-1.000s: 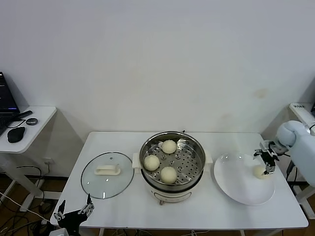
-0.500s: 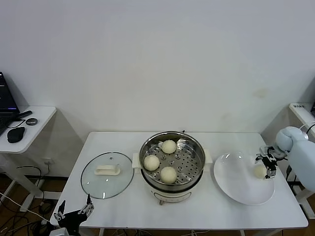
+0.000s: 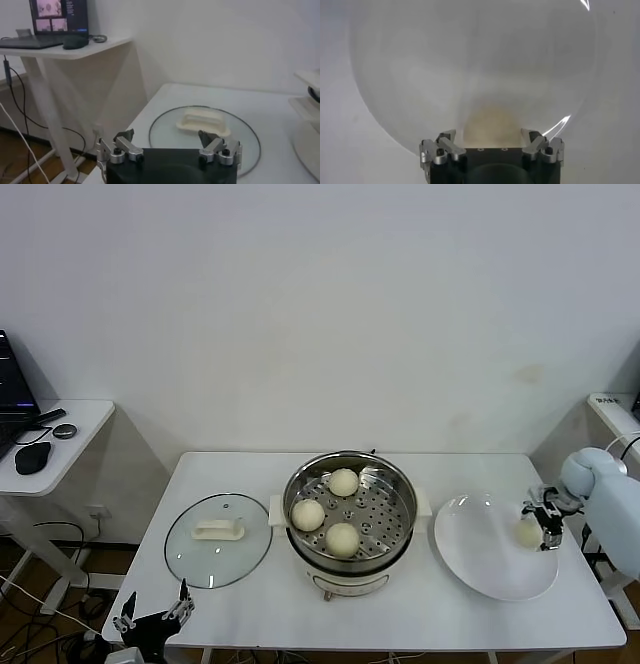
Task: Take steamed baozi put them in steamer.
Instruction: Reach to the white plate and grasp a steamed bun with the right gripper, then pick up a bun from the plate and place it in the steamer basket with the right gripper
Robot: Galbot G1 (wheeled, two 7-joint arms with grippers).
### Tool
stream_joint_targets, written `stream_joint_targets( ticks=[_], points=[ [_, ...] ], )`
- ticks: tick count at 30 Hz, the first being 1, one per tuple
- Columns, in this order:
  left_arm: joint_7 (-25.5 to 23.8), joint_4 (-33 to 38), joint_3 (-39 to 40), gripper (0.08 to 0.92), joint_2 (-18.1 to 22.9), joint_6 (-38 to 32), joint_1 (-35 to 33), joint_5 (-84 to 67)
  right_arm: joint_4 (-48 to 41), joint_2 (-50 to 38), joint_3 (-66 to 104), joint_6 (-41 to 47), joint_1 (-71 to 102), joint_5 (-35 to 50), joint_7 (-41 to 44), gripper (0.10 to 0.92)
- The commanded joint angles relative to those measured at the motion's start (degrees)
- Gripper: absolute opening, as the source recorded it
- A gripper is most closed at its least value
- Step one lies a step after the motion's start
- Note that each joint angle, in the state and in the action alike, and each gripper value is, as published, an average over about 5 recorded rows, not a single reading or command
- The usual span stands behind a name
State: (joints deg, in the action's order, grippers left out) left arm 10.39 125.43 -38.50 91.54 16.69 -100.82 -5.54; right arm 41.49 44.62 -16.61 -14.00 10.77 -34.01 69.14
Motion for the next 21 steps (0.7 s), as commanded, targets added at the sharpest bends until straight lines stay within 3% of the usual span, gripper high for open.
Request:
stream_joint_targets(
  ticks=[1,12,15,21],
  points=[
    [0.0,0.2,0.3,0.823,0.0,0.0,0.0,0.1,-0.6,0.3,0.5,0.2,-0.1,0.1,-0.7,0.727],
    [0.2,0.5,2.1,0.823,0.0,-0.1,0.4,0.3,1.5,-0.7,-2.2,2.5,-3.4,6.7,2.1,0.412],
    [0.2,0.5,2.5,0.823,0.0,-0.1,0.8,0.4,5.2,-2.9,-7.6,4.4,-7.6,14.1,3.4,0.366],
    [0.4,0.4,3.4,0.823,0.0,-0.3,2.0,0.4,16.6,-7.8,-21.3,10.6,-20.0,30.1,5.2,0.361]
  ],
)
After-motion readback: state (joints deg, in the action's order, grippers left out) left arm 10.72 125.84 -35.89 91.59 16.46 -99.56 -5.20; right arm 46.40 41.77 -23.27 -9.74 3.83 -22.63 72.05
